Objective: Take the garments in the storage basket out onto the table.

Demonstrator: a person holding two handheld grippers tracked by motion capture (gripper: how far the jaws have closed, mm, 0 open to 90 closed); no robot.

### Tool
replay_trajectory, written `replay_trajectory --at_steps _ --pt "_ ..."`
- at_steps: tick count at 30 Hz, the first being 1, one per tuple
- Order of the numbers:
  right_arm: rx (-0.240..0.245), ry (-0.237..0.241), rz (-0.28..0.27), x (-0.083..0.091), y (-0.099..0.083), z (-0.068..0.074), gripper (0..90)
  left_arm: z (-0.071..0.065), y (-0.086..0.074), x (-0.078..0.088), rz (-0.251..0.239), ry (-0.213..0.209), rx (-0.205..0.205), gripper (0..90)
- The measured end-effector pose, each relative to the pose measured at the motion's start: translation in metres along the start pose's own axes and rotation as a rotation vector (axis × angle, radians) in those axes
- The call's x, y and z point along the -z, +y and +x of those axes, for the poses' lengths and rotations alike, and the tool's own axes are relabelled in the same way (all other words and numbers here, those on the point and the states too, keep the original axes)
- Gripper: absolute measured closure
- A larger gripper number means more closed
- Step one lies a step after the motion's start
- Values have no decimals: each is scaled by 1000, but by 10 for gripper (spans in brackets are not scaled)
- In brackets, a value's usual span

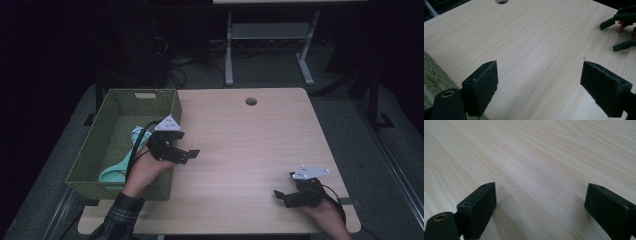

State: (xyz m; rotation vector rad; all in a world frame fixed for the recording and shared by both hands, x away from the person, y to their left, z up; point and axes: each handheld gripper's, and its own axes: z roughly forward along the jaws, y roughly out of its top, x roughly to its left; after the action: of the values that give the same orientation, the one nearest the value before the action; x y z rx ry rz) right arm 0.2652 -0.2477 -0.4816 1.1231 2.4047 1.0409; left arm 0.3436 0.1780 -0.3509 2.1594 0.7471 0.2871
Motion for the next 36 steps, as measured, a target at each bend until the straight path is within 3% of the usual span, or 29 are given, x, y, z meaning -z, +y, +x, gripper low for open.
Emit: replay_trajectory --at_steps 21,36 --pt "0 0 0 0 0 0 100 20 -10 18 43 20 28 136" --pt "4 -1 -2 0 0 0 99 42 -23 42 36 75 60 136"
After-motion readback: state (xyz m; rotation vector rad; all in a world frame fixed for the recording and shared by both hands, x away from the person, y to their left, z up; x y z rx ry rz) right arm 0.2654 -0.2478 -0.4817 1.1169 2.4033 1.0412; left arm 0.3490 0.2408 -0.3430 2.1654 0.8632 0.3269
